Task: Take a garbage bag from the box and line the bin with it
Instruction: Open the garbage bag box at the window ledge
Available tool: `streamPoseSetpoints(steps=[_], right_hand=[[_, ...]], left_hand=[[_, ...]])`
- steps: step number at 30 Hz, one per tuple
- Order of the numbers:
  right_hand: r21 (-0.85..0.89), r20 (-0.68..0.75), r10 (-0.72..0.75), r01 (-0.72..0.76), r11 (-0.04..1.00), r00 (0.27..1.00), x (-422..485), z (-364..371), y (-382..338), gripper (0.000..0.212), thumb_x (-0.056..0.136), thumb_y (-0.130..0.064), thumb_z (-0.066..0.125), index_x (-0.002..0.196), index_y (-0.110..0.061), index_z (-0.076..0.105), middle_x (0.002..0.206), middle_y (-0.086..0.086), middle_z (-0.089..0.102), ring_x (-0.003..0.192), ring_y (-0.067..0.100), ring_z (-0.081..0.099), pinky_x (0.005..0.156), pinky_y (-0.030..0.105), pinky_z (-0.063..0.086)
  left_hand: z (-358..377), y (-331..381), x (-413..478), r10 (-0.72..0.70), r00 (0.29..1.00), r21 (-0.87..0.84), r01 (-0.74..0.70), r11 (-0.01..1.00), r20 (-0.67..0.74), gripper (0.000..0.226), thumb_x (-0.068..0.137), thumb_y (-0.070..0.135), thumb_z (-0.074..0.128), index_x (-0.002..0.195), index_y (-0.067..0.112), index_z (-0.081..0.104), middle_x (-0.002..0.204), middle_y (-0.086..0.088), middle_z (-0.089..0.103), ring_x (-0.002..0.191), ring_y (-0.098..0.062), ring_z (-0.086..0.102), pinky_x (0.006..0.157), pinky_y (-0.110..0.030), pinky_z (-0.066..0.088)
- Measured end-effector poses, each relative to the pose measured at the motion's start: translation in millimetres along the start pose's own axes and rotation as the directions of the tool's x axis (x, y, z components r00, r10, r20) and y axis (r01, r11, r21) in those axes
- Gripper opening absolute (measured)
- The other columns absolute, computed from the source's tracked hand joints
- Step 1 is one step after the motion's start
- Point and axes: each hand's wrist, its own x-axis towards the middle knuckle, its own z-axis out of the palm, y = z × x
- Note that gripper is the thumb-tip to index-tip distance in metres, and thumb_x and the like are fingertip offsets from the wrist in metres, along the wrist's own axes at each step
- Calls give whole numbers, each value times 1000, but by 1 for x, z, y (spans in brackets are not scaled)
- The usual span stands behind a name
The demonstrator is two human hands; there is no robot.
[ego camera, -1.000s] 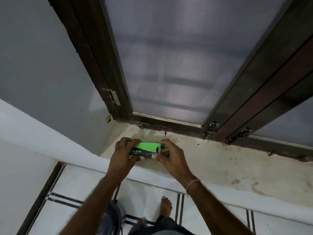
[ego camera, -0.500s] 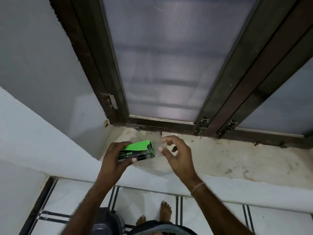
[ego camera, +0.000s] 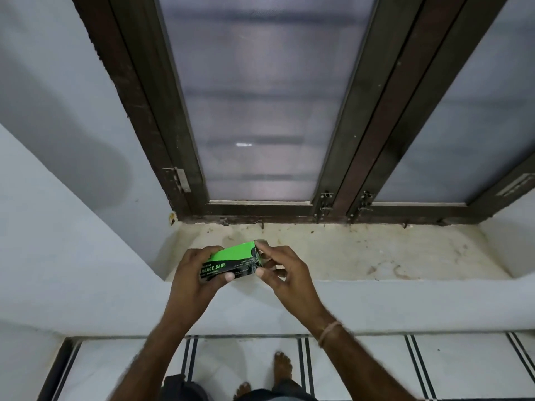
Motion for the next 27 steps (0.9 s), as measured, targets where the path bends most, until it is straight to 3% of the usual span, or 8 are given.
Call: streamPoseSetpoints(steps=[3, 7, 11, 13, 15, 18, 21, 27], right_hand=[[-29, 20, 25, -25, 999, 999, -3, -7, 3, 49, 91, -15, 76, 138, -19, 66, 115, 1, 60, 96, 3, 64, 83, 25, 56], [-6, 30, 61, -61, 998, 998, -3, -17, 4, 33, 87, -19, 79, 119, -18, 69, 117, -3, 64, 95, 8, 67, 80, 28, 57], [163, 24, 43, -46, 986, 999, 2, -32, 1, 22, 95, -30, 71, 97, -9, 66, 97, 5, 69, 92, 16, 64, 83, 36, 53], [207, 42, 63, -71, 976, 997, 4, -38, 2, 21, 100, -24, 67, 93, -4, 69, 86, 3, 68, 86, 10, 62, 81, 30, 51], [244, 61, 97, -109, 964, 993, 8, -43, 6, 7, 96, -14, 72, 99, -8, 73, 91, 0, 73, 87, 10, 65, 85, 33, 55], [284, 69, 128, -143, 948, 989, 12, -52, 11, 32, 88, -3, 77, 118, -13, 74, 107, 10, 75, 94, 12, 69, 91, 34, 59], [324, 95, 146, -169, 931, 985, 15, -62, 15, 39, 89, 1, 76, 125, -13, 73, 102, 5, 74, 89, 9, 69, 81, 25, 58], [226, 44, 118, -125, 966, 992, 21, -64, 8, 13, 83, 2, 80, 89, -2, 70, 98, 0, 77, 76, 12, 69, 69, 21, 56]], left_hand=[[2, 1, -1, 22, 999, -21, -21, 1000, 34, 52, 69, 57, 72, 118, 47, 59, 113, 9, 55, 105, 5, 58, 84, -2, 42], [6, 5, -2, 41, 997, -31, -39, 999, 58, 48, 70, 58, 72, 116, 54, 60, 114, 9, 56, 107, -1, 58, 87, -7, 43], [9, 14, -1, 17, 999, 19, -18, 1000, 33, 47, 69, 61, 69, 114, 54, 58, 114, 8, 56, 107, 4, 56, 84, -4, 42], [11, 20, 0, 13, 1000, 34, -13, 999, 13, 48, 69, 61, 68, 115, 52, 57, 113, 7, 56, 106, 5, 55, 84, -3, 41], [14, 28, 4, 33, 999, 61, -34, 998, 12, 50, 69, 61, 68, 117, 51, 57, 113, 7, 56, 107, 3, 56, 84, -3, 41], [22, 40, 9, 30, 999, 90, -32, 995, 26, 52, 71, 56, 74, 119, 45, 59, 114, 4, 56, 107, -1, 57, 83, -2, 41], [26, 48, 10, 34, 999, 73, -37, 997, 34, 50, 73, 46, 76, 119, 41, 60, 116, 1, 56, 107, -1, 58, 83, -2, 42], [29, 52, 1, 54, 996, -33, -52, 998, 76, 48, 74, 47, 75, 121, 44, 62, 118, 11, 56, 114, -8, 59, 87, -11, 48]])
